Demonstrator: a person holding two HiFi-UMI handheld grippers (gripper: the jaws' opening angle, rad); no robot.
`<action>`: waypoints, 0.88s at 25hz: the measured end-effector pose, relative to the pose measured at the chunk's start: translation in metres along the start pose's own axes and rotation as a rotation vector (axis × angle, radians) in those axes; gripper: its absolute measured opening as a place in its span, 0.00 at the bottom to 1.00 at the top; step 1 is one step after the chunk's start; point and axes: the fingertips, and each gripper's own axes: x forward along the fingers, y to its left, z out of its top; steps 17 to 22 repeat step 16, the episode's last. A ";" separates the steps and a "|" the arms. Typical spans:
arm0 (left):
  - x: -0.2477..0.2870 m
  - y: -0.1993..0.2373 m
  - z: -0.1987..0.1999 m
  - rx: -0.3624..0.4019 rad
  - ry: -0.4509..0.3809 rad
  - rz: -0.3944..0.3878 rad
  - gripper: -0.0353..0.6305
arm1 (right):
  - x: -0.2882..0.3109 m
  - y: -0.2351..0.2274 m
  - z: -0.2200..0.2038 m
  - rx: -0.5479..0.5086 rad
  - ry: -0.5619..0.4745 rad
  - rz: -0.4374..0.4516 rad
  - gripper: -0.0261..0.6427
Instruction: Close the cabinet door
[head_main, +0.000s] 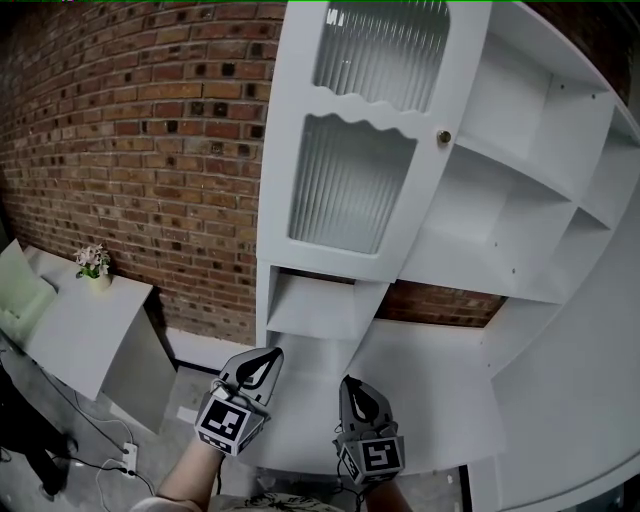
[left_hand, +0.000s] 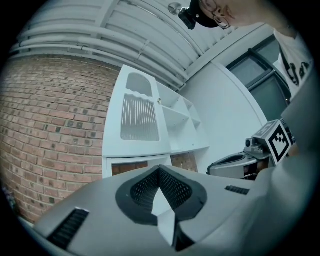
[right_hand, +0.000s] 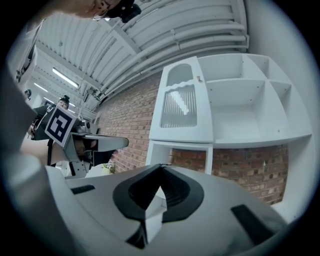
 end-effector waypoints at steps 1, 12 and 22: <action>0.000 0.001 0.001 -0.004 -0.007 0.004 0.07 | 0.001 0.000 0.001 -0.004 0.000 0.004 0.04; 0.002 -0.002 0.004 -0.011 -0.015 0.003 0.07 | 0.008 -0.001 0.007 0.000 -0.021 0.027 0.04; 0.004 -0.004 0.008 0.000 -0.015 0.000 0.07 | 0.010 -0.001 0.006 0.001 -0.020 0.033 0.04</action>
